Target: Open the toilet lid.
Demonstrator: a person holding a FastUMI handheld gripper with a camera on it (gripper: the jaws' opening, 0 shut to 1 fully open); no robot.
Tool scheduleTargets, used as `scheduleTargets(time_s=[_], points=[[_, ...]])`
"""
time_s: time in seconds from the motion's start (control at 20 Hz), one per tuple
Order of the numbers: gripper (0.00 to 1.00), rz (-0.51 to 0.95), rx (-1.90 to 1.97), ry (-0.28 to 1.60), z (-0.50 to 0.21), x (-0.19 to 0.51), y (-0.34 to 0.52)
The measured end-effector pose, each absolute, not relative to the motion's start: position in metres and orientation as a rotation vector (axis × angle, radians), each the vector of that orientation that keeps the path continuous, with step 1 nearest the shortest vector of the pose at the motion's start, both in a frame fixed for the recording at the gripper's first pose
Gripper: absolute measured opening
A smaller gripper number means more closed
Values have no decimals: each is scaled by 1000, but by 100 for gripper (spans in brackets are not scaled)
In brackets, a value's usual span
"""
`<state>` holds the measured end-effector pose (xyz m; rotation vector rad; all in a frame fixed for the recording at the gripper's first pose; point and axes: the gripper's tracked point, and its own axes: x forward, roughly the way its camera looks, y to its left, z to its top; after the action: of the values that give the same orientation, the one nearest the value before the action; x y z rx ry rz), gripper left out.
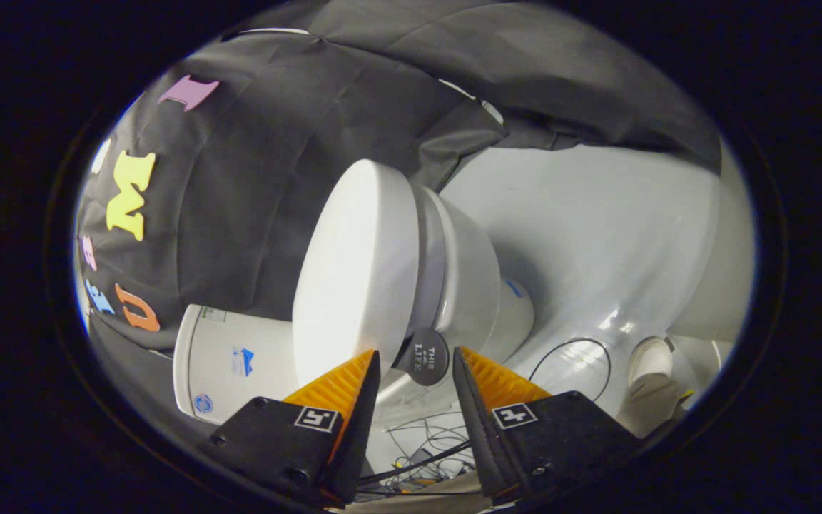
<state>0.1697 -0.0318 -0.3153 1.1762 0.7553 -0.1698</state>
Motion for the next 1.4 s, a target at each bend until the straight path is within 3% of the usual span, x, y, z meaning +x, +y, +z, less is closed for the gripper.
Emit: scheduleTargets(time_s=[0.2,0.3,0.9,1.4], points=[[49,-203,1197,770,-325,173,-33],[27,-232,1269,772,-326,172,-34],[13,-261,1283,767,-312,178,-30],[13,-228,1176,718,-268,178,-21]])
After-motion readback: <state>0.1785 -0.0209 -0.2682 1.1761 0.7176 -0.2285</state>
